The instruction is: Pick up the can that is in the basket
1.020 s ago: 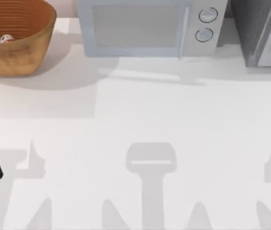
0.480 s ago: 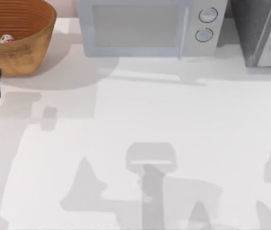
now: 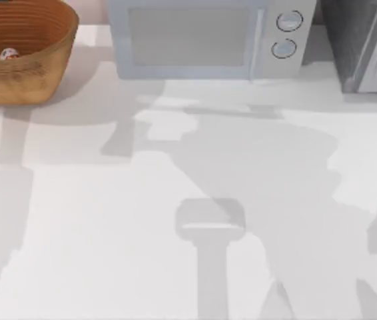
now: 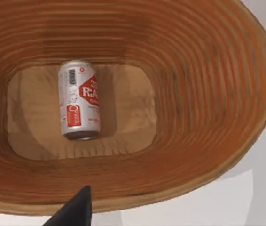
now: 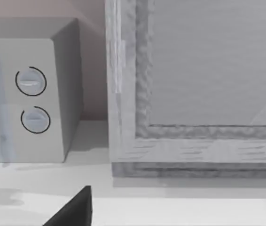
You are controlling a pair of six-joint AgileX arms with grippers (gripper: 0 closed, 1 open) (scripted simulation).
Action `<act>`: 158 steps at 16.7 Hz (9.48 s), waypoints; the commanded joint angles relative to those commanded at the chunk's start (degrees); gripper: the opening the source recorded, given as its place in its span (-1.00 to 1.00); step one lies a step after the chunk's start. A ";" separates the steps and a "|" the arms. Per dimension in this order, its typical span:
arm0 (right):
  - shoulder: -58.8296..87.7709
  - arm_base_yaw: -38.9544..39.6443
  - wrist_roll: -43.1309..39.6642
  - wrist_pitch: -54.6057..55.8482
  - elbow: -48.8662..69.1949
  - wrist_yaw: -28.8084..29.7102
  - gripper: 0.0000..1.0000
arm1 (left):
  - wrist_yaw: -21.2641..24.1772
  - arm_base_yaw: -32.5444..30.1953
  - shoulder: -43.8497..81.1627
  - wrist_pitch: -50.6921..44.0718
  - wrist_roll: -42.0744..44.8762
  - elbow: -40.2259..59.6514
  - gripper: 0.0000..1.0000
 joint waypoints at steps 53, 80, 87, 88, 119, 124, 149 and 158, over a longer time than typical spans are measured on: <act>0.00 0.00 0.00 0.00 0.00 0.00 1.00 | 1.25 2.29 51.67 -12.16 -0.03 44.34 -1.00; 0.00 0.00 0.00 0.00 0.00 0.00 1.00 | -8.75 -1.74 -60.80 32.41 -2.29 -60.43 -1.00; 0.00 0.00 0.00 0.00 0.00 0.00 1.00 | -12.57 -3.16 -96.98 48.77 -2.90 -95.84 -1.00; 0.00 0.00 0.00 0.00 0.00 0.00 1.00 | -12.95 -3.26 -100.06 50.27 -2.99 -98.90 -1.00; 0.00 0.00 0.00 0.00 0.00 0.00 1.00 | 15.19 -2.98 -46.54 80.00 2.19 -88.73 -1.00; 0.00 0.00 0.00 0.00 0.00 0.00 1.00 | 22.78 -3.92 -31.78 87.04 2.25 -83.55 -1.00; 0.00 0.00 0.00 0.00 0.00 0.00 1.00 | 56.87 -10.08 22.43 120.31 1.76 -57.85 -1.00; 0.00 0.00 0.00 0.00 0.00 0.00 1.00 | 68.61 -11.40 35.28 130.72 2.01 -49.45 -1.00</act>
